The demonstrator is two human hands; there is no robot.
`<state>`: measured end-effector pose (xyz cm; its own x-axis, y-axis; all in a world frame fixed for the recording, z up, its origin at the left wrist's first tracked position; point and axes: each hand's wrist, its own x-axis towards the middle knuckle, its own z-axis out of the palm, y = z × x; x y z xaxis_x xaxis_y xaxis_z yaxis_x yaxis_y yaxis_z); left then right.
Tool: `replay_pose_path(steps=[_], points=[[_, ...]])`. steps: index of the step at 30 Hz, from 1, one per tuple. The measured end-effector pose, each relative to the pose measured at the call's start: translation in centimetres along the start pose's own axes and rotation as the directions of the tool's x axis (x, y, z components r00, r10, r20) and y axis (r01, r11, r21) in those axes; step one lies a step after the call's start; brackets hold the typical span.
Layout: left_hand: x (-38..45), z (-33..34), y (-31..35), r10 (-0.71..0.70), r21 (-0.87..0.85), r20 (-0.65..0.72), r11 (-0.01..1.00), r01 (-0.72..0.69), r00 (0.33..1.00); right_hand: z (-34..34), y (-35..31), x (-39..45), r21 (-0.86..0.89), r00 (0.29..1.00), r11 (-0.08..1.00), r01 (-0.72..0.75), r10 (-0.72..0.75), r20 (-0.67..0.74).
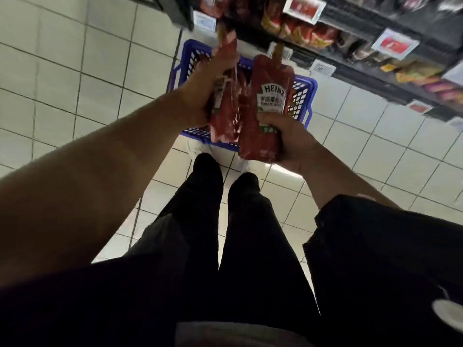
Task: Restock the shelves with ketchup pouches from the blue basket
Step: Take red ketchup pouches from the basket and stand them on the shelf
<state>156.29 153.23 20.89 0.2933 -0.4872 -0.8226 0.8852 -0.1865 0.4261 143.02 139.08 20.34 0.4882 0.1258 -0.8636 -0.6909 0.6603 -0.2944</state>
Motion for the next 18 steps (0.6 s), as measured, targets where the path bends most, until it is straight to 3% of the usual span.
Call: replay_pose_path(steps=[2, 7, 11, 18], points=[[-3.3, 1.5, 1.0, -0.007, -0.066, 0.112, 0.998, 0.014, 0.994, 1.0, -1.5, -3.4, -0.038, 0.998, 0.997, 0.067, -0.067, -0.012], [-11.0, 3.6, 3.0, 0.034, 0.063, -0.007, 0.997, -0.033, 0.999, 1.4, -4.9, -10.8, -0.172, 0.979, 0.965, 0.200, -0.202, 0.011], [-16.6, 6.2, 5.0, 0.167, 0.264, -0.029, 0.952, -0.154, 0.986, 1.9, -7.8, -15.9, -0.307, 0.938, 0.891, 0.334, -0.347, 0.014], [-24.1, 10.9, 9.6, 0.421, 0.210, -0.090, 0.894, -0.396, 0.902, 5.7, -13.0, -24.1, -0.307, 0.808, 0.750, 0.585, -0.573, 0.139]])
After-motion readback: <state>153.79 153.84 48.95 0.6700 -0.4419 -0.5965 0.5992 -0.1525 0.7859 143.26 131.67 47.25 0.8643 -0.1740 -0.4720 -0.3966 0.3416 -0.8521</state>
